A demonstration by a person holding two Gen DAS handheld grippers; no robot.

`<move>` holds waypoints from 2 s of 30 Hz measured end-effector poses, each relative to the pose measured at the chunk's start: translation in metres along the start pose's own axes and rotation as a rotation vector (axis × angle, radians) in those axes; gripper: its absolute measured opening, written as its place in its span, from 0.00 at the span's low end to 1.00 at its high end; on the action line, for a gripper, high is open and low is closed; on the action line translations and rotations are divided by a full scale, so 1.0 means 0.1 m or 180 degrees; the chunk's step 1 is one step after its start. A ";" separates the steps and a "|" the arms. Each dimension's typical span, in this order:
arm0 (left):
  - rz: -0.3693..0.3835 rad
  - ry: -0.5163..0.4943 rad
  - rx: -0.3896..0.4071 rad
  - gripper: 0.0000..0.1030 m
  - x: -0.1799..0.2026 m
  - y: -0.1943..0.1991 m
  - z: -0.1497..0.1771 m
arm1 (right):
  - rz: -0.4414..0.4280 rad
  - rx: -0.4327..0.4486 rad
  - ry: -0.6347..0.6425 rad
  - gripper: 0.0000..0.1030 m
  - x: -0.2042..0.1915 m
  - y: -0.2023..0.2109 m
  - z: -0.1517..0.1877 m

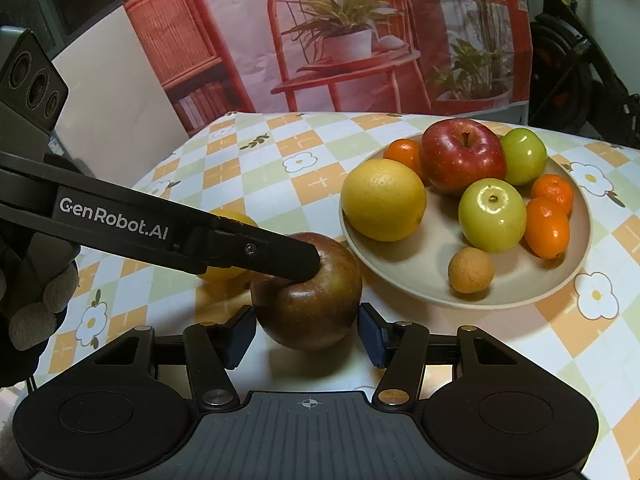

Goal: Organize fruits
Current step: 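Carry the dark red apple onto the plate with the left gripper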

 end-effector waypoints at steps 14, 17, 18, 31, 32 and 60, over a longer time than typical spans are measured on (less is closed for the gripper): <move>-0.0024 -0.0126 -0.0021 0.41 0.17 0.02 0.01 | 0.0032 0.0104 0.0002 0.50 0.01 0.14 0.04; -0.0029 -0.0161 -0.0006 0.41 0.21 0.03 -0.01 | 0.0045 0.0154 0.0017 0.50 0.03 0.19 0.04; -0.0029 -0.0167 -0.0004 0.41 0.22 0.03 -0.01 | 0.0047 0.0167 0.0019 0.50 0.04 0.20 0.03; -0.0025 -0.0263 0.0037 0.41 0.39 0.00 -0.15 | 0.0121 0.0351 0.0060 0.50 0.18 0.35 -0.06; -0.0025 -0.0265 0.0037 0.40 0.39 -0.01 -0.16 | 0.0137 0.0362 0.0073 0.50 0.19 0.35 -0.06; -0.0217 -0.0531 -0.0009 0.34 0.52 -0.34 -0.53 | 0.0254 0.0427 -0.0164 0.51 0.66 0.16 -0.31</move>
Point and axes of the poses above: each gripper's, at about its wrist camera, not at the fingertips, and y roughly against the way its jaws point, x to its right, z to its underside, the point moved 8 cm from there along -y, roughly the way its jaws point, and after that the axes turned 6 degrees about z, right-handed, at the moved point
